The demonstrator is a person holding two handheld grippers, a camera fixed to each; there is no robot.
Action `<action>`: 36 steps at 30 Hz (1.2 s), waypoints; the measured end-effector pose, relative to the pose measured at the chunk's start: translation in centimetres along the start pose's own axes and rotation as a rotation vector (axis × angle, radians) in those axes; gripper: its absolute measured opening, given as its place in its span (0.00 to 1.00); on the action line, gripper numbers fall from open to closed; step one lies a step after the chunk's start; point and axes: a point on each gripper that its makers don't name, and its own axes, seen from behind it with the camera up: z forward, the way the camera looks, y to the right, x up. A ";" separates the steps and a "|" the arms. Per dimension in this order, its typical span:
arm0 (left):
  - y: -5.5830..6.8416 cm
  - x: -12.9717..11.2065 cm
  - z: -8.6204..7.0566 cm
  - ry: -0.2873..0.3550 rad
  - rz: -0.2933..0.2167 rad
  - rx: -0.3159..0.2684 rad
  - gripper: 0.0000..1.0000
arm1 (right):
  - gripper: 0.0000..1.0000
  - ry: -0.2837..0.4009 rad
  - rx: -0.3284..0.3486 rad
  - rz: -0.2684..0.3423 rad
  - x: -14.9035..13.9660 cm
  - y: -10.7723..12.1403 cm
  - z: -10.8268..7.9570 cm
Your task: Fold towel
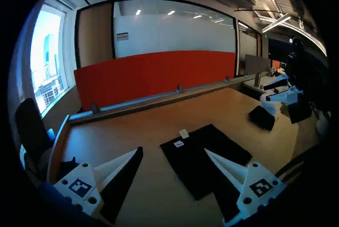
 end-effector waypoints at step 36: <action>5.1 -9.9 4.3 -0.144 0.077 -0.136 0.96 | 0.97 -0.143 0.095 -0.060 -9.3 -3.9 3.7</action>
